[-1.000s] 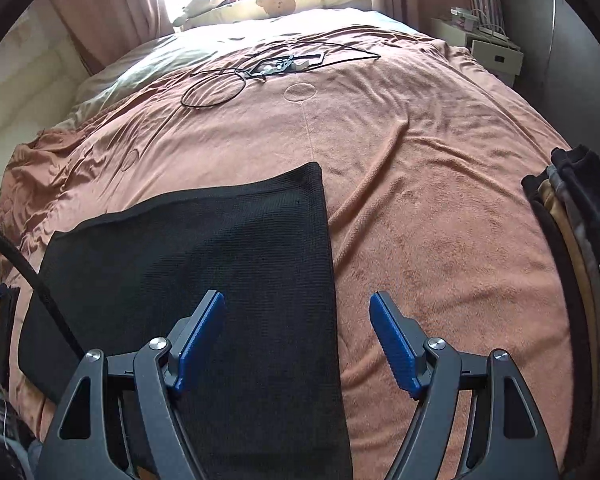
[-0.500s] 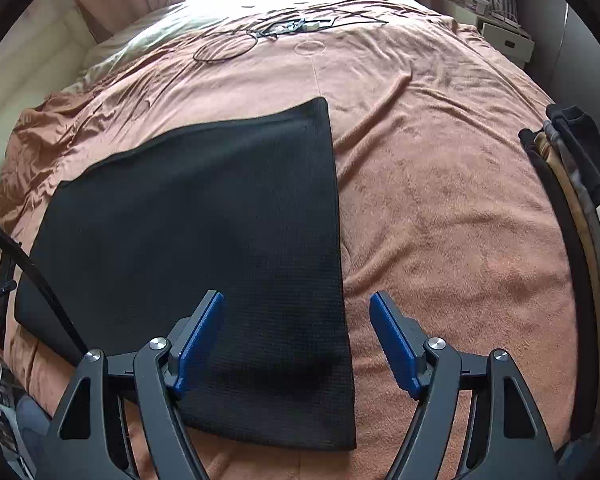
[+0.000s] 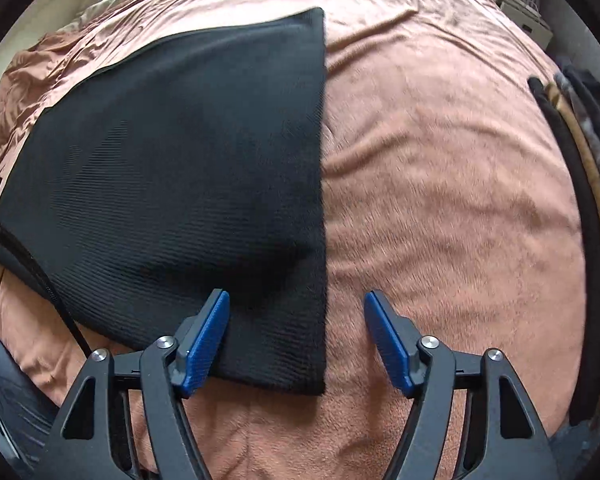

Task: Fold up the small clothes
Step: 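Move both grippers to the shirt's long edge and close the left gripper on it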

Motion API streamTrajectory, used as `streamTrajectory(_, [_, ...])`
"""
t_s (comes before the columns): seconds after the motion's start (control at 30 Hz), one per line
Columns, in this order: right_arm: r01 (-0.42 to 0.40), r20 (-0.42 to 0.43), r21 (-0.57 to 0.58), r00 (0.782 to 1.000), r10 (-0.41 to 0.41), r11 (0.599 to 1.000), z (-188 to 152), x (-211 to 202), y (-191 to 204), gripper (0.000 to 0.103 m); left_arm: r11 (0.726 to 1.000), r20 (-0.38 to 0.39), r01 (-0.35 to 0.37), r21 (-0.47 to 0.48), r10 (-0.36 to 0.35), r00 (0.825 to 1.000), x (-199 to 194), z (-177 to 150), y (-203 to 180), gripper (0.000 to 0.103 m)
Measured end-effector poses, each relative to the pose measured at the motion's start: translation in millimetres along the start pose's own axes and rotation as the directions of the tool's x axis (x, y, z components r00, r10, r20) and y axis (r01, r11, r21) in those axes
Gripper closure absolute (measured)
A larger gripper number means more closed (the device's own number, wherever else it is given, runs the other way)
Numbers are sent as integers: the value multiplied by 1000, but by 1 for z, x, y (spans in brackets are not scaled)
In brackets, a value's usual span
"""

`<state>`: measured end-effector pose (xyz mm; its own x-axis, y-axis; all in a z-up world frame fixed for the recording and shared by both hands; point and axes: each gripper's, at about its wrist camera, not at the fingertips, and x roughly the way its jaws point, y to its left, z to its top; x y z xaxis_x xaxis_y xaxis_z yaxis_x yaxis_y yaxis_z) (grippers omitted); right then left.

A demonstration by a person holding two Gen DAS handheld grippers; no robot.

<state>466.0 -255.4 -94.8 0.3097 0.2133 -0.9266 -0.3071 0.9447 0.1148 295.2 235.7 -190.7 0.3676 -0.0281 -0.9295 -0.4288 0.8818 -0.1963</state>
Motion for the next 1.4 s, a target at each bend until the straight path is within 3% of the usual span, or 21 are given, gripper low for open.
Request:
streamTrajectory(0.13, [29,-7,13,1000,-29,999,-6,-6,-6,36,1000,-2,3,-19,-3,1000,-8,-6,8,57])
streamTrajectory(0.27, [50,10,28,999,-50,998,-7,-20,-3,46,992,33,81,-100,-78,996,-19,-10,21,57])
streamTrajectory(0.43, [0,76,-1,997,0,1000,-1,-46,21,51,963,39,200,-179,-196,980,-20,-13,28,57])
streamTrajectory(0.6, [-86,98,-59,991,91,995,7,-59,52,53,927,23,273,-256,-277,961,-11,-18,31,57])
streamTrajectory(0.83, [-165,78,-133,981,177,977,15,-44,105,54,881,29,327,-342,-338,941,1,-18,32,58])
streamTrajectory(1.17, [-299,27,-157,951,307,941,32,13,159,71,801,110,403,-443,-398,911,16,-9,33,58])
streamTrajectory(1.33, [-324,6,-161,944,329,932,38,35,181,79,788,137,433,-437,-417,898,9,-14,35,60])
streamTrajectory(1.4, [-337,-1,-169,940,342,926,38,41,189,79,798,136,428,-424,-411,902,7,-17,38,69])
